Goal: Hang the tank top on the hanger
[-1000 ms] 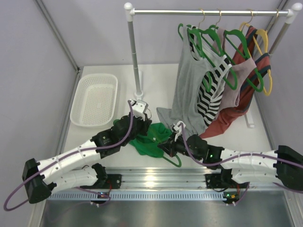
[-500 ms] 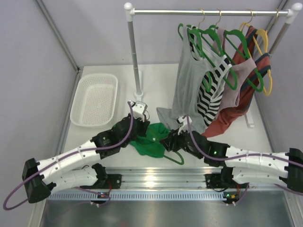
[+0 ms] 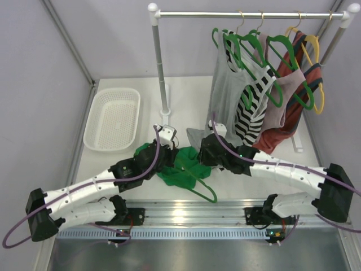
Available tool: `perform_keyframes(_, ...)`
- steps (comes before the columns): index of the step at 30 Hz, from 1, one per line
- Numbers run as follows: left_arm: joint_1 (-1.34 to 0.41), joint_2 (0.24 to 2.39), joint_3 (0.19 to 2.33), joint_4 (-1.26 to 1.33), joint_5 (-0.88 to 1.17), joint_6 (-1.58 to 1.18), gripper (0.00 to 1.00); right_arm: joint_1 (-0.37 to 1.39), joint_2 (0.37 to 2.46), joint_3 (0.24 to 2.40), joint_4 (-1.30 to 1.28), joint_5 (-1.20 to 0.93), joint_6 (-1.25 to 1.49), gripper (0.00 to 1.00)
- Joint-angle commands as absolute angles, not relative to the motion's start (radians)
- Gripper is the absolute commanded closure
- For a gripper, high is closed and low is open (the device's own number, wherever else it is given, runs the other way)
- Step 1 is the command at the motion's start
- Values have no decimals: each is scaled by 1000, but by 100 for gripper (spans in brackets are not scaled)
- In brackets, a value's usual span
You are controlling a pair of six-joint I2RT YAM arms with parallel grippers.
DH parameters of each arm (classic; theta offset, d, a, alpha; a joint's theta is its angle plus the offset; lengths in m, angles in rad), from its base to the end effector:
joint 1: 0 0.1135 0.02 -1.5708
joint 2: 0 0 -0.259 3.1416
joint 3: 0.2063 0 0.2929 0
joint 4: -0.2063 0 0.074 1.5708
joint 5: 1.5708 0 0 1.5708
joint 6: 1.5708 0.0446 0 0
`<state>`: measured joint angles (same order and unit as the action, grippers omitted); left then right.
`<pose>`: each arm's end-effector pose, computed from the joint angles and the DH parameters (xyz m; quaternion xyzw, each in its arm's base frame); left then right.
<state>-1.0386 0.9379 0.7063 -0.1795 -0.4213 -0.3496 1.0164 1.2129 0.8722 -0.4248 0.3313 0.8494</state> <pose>0.1501 -0.2189 0.2691 0.1685 0.8087 -0.2083 0.5237 0.1720 0.2502 0.2363 -0.0113 0.9097 0.2201 0.3520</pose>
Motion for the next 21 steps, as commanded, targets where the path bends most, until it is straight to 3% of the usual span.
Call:
perform_keyframes(1,-1051,917,700,-114,-451,-357,100,1002,1325,968,-500,255,864,70)
perform_keyframes(5,-1058,905,690,-103,-456,-357,100,997,1385,968,-499,255,885,69)
perform_keyframes(12,-1063,888,666,-78,-456,-360,100,996,1459,974,-522,298,887,54)
perform_keyframes(21,-1065,861,644,-75,-457,-357,100,991,1493,985,-497,310,907,45)
